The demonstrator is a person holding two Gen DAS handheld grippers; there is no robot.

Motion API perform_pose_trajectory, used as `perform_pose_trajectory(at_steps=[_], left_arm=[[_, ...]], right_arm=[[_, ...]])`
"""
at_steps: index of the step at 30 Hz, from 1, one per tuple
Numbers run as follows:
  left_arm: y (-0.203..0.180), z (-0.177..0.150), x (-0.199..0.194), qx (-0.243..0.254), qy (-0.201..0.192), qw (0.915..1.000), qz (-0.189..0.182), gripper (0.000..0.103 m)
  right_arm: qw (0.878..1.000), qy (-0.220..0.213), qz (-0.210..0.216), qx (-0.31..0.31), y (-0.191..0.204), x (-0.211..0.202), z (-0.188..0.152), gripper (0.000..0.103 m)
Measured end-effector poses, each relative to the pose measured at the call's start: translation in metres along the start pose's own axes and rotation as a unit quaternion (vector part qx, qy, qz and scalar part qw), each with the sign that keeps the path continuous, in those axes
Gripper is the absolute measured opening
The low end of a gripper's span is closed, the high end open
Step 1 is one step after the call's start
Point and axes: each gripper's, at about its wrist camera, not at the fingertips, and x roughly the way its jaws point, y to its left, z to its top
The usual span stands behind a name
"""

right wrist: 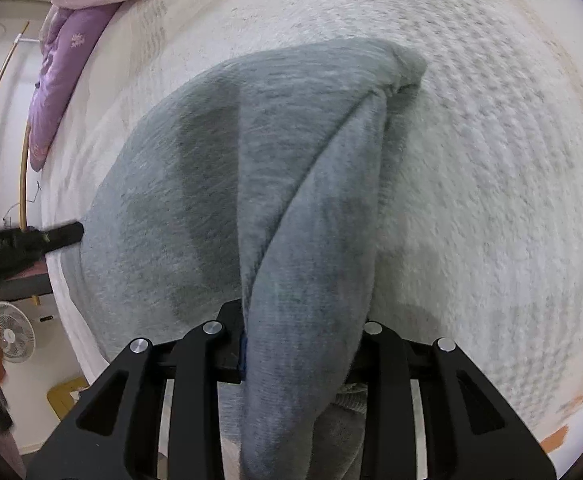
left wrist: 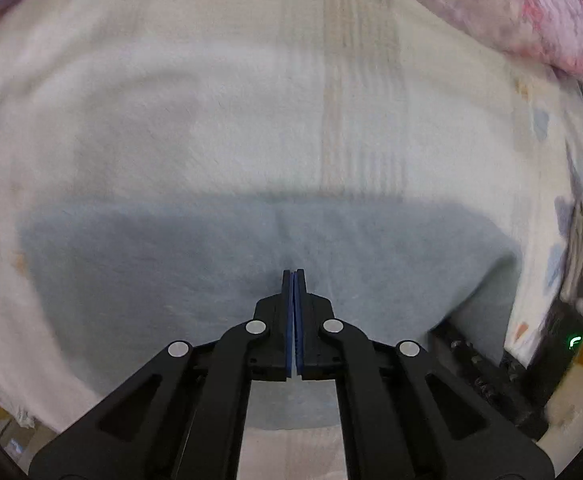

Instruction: Fold large clothes

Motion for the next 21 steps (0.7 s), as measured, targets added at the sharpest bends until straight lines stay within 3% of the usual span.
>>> perform_pose_trajectory(at_steps=[1,3,4,6,7,8,9,11,13,15,17,21], left_arm=[[0.008,-0.001,0.019,-0.018,-0.012,0.9997,-0.013,0.001],[0.022,0.000,0.016,-0.087,-0.005,0.9954,-0.041,0.001],[0.016,-0.008,0.004,-0.079,-0.002,0.9965,-0.028,0.001],[-0.009,-0.034,-0.015,-0.015,-0.003,0.9998,0.011,0.001],[-0.015,-0.051,-0.011,0.004,-0.004,0.9999,0.015,0.001],[-0.013,-0.069,0.012,0.018,0.000,0.9986,0.050,0.001],[-0.010,-0.082,0.029,0.022,-0.031,0.9978,0.055,0.001],[-0.011,-0.102,0.025,0.011,-0.090,0.9944,0.055,0.001],[-0.013,-0.137,0.017,-0.002,-0.090,0.9951,0.040,0.001],[-0.001,-0.170,0.016,-0.027,-0.100,0.9946,0.001,0.001],[0.006,-0.190,0.021,-0.014,-0.126,0.9919,0.001,0.001],[0.019,-0.213,0.026,-0.022,-0.146,0.9890,0.001,0.001]], right_arm=[[1.000,-0.003,0.003,-0.002,0.001,0.000,-0.001,0.028],[1.000,-0.014,0.010,0.006,-0.002,-0.001,-0.007,0.028],[1.000,-0.017,0.009,0.008,0.000,-0.002,-0.009,0.028],[1.000,-0.018,-0.001,0.006,0.003,-0.001,-0.009,0.028],[1.000,-0.017,-0.007,0.007,0.004,0.000,-0.009,0.028],[1.000,-0.018,-0.009,0.010,0.005,0.001,-0.010,0.029],[1.000,-0.021,-0.008,0.014,0.005,0.002,-0.011,0.029],[0.999,-0.029,-0.011,0.012,0.009,-0.001,-0.014,0.029],[0.999,-0.029,-0.016,0.006,0.013,-0.001,-0.015,0.029],[1.000,-0.021,-0.019,0.000,0.015,-0.001,-0.013,0.028],[0.999,-0.022,-0.029,-0.017,0.024,-0.005,-0.012,0.019],[0.996,-0.052,-0.043,-0.058,0.051,-0.032,-0.028,0.016]])
